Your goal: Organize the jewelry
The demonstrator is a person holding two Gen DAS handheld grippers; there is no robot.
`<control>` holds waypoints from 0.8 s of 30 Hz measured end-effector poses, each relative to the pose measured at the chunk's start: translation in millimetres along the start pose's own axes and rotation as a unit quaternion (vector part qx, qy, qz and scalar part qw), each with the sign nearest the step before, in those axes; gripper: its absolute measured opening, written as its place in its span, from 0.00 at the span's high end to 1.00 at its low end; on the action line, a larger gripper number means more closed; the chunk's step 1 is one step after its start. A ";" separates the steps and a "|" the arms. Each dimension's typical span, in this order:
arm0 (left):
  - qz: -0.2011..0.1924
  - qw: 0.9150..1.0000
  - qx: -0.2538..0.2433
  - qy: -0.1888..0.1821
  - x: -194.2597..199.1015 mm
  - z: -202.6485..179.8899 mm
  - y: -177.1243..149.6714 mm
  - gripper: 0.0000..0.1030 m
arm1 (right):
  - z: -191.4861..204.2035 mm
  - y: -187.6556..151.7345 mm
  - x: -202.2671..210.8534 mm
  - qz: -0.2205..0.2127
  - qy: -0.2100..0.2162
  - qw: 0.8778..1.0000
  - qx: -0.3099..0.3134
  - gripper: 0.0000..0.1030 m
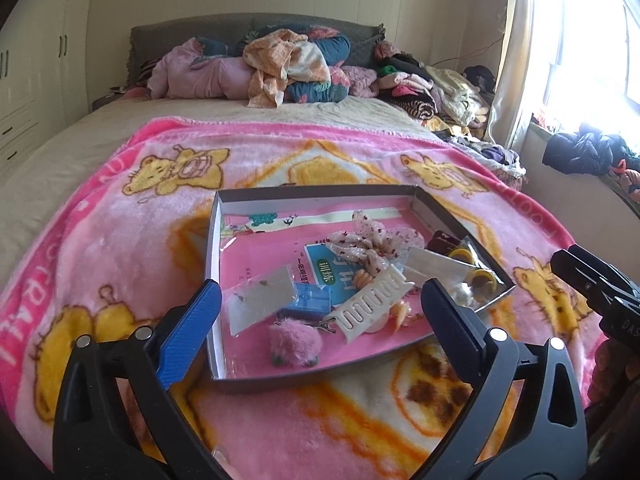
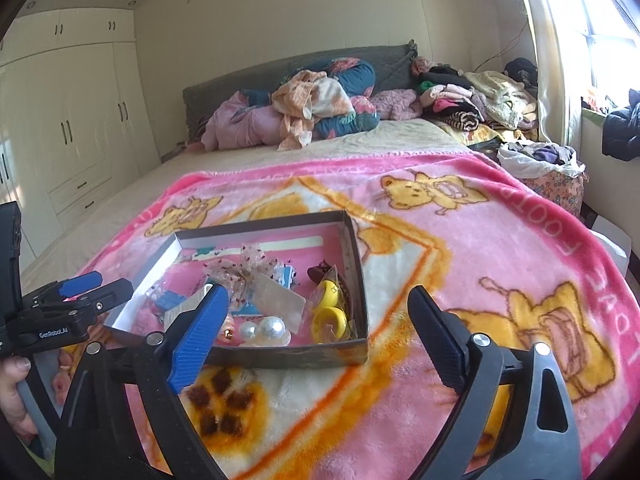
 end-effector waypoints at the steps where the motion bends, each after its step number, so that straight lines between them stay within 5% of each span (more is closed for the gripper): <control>1: -0.002 1.000 0.000 -0.001 2.6 -0.9 0.1 0.11 | 0.2 0.3 4.0 -0.003 0.000 1.000 0.002 0.12; 24: -0.047 0.999 -0.019 -0.018 73.4 -44.0 -31.8 0.11 | 12.7 -16.9 84.5 -0.053 -0.003 0.998 0.046 0.06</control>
Point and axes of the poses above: each gripper's, at about its wrist camera, not at the fingertips, and x roughly against the way its jaws point, z to its left, y to its top, the point moved 3 cm from there along -x, roughly the way its jaws point, and after that the axes turned 5 degrees about -z, right-handed, at the moved point
